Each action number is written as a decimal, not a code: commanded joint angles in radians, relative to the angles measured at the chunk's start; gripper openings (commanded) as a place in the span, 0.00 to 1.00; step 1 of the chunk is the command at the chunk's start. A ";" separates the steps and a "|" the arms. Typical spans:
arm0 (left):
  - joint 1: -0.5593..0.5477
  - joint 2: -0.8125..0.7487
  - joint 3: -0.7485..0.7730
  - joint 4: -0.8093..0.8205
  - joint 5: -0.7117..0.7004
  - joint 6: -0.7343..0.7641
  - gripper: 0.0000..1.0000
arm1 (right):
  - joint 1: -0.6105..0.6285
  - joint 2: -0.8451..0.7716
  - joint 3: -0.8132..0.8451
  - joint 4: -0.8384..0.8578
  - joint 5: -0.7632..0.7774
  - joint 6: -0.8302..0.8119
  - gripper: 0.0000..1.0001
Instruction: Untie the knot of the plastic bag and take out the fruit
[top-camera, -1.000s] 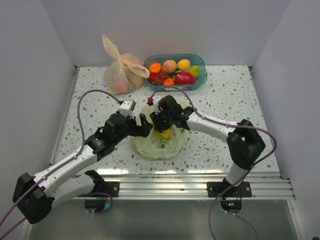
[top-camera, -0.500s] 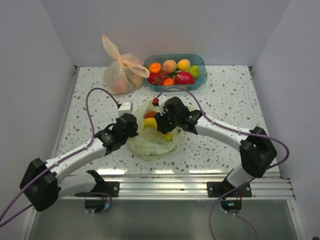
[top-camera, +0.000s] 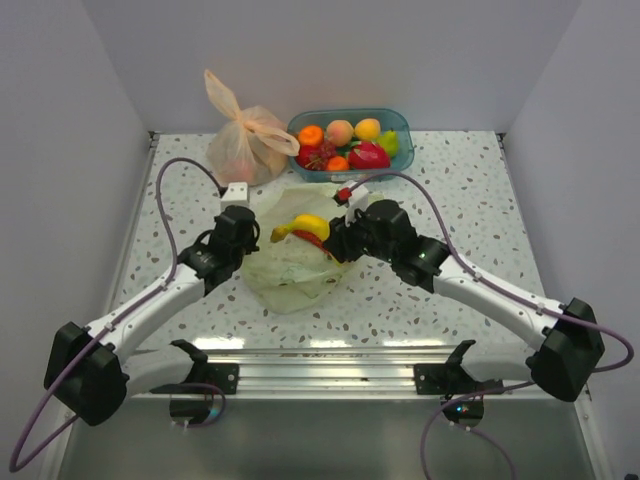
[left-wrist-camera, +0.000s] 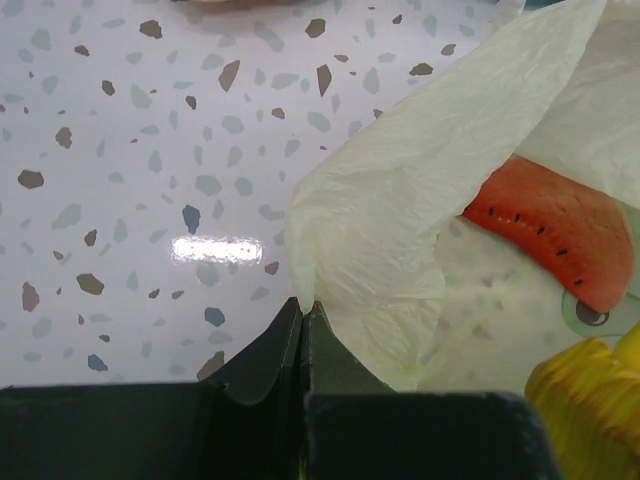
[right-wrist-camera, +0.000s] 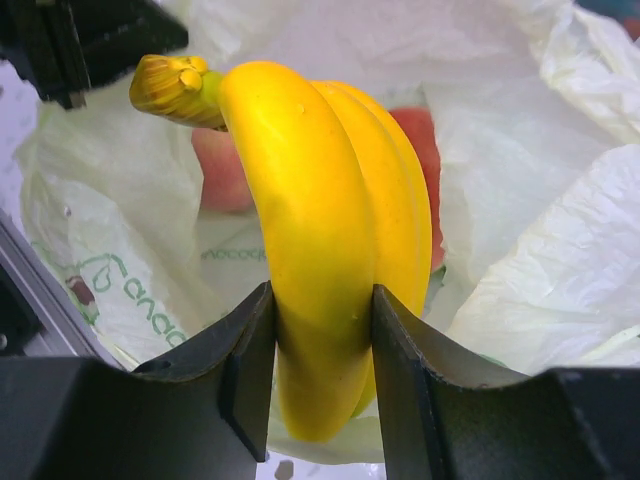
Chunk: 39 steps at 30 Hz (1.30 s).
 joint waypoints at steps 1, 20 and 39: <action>0.008 -0.072 -0.004 0.040 0.067 0.100 0.00 | 0.001 -0.065 -0.029 0.190 0.096 0.080 0.00; 0.008 -0.142 -0.087 0.134 0.249 0.213 0.00 | -0.267 0.258 0.391 0.275 0.298 0.065 0.00; 0.011 -0.153 -0.089 0.156 0.280 0.214 0.00 | -0.453 1.005 1.169 0.066 0.307 -0.118 0.23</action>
